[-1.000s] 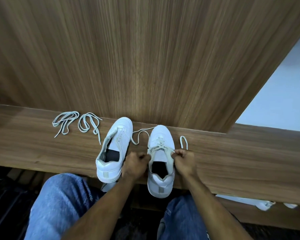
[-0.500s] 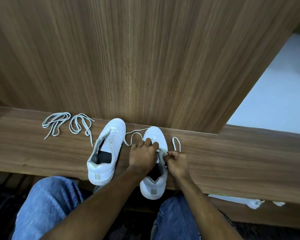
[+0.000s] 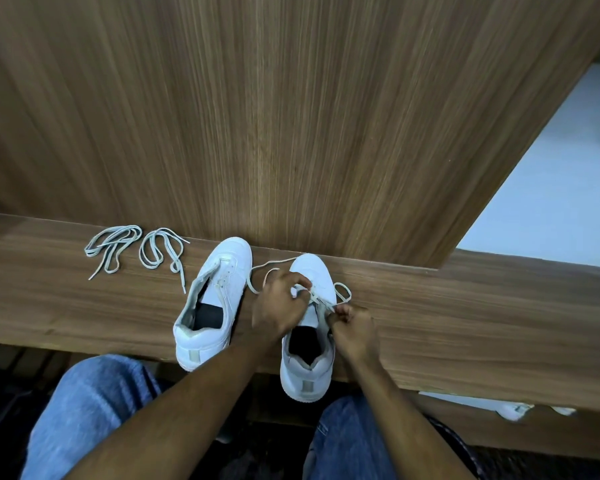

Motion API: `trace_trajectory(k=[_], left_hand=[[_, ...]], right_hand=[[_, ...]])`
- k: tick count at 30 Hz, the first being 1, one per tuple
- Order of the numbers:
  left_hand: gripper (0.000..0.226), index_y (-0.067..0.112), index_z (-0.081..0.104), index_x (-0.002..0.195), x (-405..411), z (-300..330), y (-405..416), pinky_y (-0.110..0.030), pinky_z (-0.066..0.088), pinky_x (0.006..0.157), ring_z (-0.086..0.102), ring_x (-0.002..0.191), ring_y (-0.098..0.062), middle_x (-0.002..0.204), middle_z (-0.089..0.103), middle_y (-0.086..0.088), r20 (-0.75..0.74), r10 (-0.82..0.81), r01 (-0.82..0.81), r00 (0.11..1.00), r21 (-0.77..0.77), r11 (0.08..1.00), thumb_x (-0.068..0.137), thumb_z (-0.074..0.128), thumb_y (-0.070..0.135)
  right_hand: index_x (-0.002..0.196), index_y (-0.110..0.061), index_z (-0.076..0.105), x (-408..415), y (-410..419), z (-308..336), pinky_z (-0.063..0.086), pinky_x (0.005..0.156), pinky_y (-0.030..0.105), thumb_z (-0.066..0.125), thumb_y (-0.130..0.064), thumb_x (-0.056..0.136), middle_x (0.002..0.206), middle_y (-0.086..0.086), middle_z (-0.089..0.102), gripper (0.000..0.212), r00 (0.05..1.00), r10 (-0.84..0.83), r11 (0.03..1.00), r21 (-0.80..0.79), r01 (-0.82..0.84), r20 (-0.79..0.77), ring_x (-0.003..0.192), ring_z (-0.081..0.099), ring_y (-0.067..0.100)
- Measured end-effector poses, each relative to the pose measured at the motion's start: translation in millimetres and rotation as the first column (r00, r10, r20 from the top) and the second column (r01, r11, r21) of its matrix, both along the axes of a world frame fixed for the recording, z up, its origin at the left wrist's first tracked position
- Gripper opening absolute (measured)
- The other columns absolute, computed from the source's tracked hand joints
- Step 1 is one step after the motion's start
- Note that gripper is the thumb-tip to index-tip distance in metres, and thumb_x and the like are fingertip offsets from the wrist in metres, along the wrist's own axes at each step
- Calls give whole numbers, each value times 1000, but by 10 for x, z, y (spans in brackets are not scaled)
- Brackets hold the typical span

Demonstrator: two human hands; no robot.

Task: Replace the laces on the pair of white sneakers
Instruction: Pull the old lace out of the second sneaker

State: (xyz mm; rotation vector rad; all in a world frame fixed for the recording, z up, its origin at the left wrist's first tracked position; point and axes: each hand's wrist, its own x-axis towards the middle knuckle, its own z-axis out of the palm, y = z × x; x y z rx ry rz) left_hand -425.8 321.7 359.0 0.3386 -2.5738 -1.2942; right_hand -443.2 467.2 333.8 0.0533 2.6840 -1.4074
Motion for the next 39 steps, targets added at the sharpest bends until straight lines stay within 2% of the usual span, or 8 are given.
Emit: trace_trajectory(k=[4,9,13,17,23,31,35,39], left_hand=[[29,28,62,111,-25,-17,43,-37,29,101,43,122,-20,123,54,5,122,-140,186,983,-629,755,86,52,38],[33,18,60,115,-44,-7,78,-45,22,110,44,120,-21,124,53,0,94,-103,136,990,-801,584,95,39,33],[16,20,60,91,-65,187,-19,-39,35,99,58,98,-22,103,61,-2,-101,245,-263,964,-237,935,93,46,27],[13,14,57,93,-107,280,-226,-39,45,85,60,99,-31,103,63,-11,51,572,-555,818,329,764,92,46,21],[29,23,64,108,-31,114,-50,-44,34,105,49,118,-22,117,53,1,-135,45,-79,990,-255,964,80,61,32],[33,18,62,118,-41,98,124,-55,4,117,38,132,-19,128,52,0,110,-77,135,991,-801,583,93,43,29],[14,24,64,90,-122,427,-41,-53,23,113,55,106,-19,102,56,5,-197,227,-274,954,-257,927,90,49,25],[7,23,62,85,-228,713,-334,-44,45,93,59,92,-22,98,61,0,-296,438,-432,849,90,898,90,57,22]], right_hand=[[82,-25,73,8,5,2,55,73,38,64,-31,82,80,1,74,10,1000,-9,999,45,10,-29,78,69,25],[84,-24,73,31,15,-5,53,73,35,65,-34,84,82,-2,74,13,999,-5,997,72,9,-51,82,68,22],[87,-24,74,33,30,-15,52,72,33,63,-32,86,83,-4,74,13,999,-7,998,61,10,-46,81,68,20],[85,-23,74,32,25,-18,51,70,32,63,-31,87,81,-3,73,14,999,-2,999,51,3,-33,79,68,19],[85,-26,72,40,6,-3,52,72,34,60,-34,85,79,-4,72,14,1000,1,997,74,1,-22,79,67,21],[82,-24,71,70,11,24,53,71,36,62,-31,83,76,0,72,12,1000,-5,998,58,6,-30,78,67,24],[86,-25,72,65,25,16,53,71,34,61,-32,85,78,-2,72,14,999,1,998,59,1,-32,78,67,21],[85,-24,71,65,18,-1,52,71,34,60,-33,86,77,-3,71,14,1000,-2,997,74,4,-28,78,66,20]])
